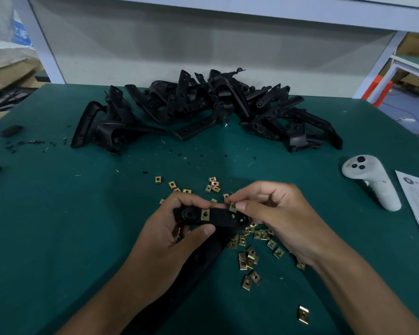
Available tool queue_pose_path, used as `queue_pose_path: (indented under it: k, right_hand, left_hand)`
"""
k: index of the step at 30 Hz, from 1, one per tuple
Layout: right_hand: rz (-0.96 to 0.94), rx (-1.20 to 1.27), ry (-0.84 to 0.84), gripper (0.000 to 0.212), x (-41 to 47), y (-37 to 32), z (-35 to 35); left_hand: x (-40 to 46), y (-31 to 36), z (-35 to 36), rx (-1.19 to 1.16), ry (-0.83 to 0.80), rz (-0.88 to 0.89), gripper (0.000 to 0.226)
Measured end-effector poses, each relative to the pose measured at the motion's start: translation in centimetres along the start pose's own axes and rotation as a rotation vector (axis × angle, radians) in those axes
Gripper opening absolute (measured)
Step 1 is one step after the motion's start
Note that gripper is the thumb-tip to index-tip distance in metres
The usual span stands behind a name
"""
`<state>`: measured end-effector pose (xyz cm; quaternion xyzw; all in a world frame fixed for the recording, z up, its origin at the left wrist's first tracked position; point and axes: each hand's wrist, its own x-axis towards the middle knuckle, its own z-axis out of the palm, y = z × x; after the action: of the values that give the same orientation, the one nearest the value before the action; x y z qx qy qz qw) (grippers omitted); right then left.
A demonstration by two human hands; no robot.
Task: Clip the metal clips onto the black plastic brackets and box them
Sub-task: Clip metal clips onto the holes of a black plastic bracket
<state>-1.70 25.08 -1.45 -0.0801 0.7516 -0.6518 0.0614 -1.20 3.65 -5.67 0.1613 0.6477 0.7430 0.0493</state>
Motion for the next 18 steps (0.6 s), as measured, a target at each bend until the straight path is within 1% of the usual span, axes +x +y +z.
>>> queue_pose_path:
  k: [5,9,12,15,18]
  right_hand:
    - [0.042,-0.069,-0.024,0.015,-0.17,-0.24,-0.47]
    - [0.078,-0.068,-0.069,0.018,-0.3,-0.37,-0.68]
    - [0.049,-0.071,-0.048,0.021,-0.41,-0.33,-0.48]
    - [-0.007,-0.091,-0.028,0.018,-0.52,-0.24,-0.38]
    - [-0.069,-0.122,-0.04,0.018,-0.54,-0.18,-0.33]
  left_hand:
    - [-0.1,-0.12,-0.29,0.048,-0.08,-0.006,0.022]
    - [-0.09,-0.05,-0.5,0.076,-0.118,0.003,0.021]
    - [-0.02,-0.06,-0.48,0.059,-0.098,0.008,0.021]
    - [0.1,-0.15,-0.46,0.004,-0.052,-0.002,0.023]
    - [0.22,0.03,-0.48,-0.058,-0.031,-0.026,0.024]
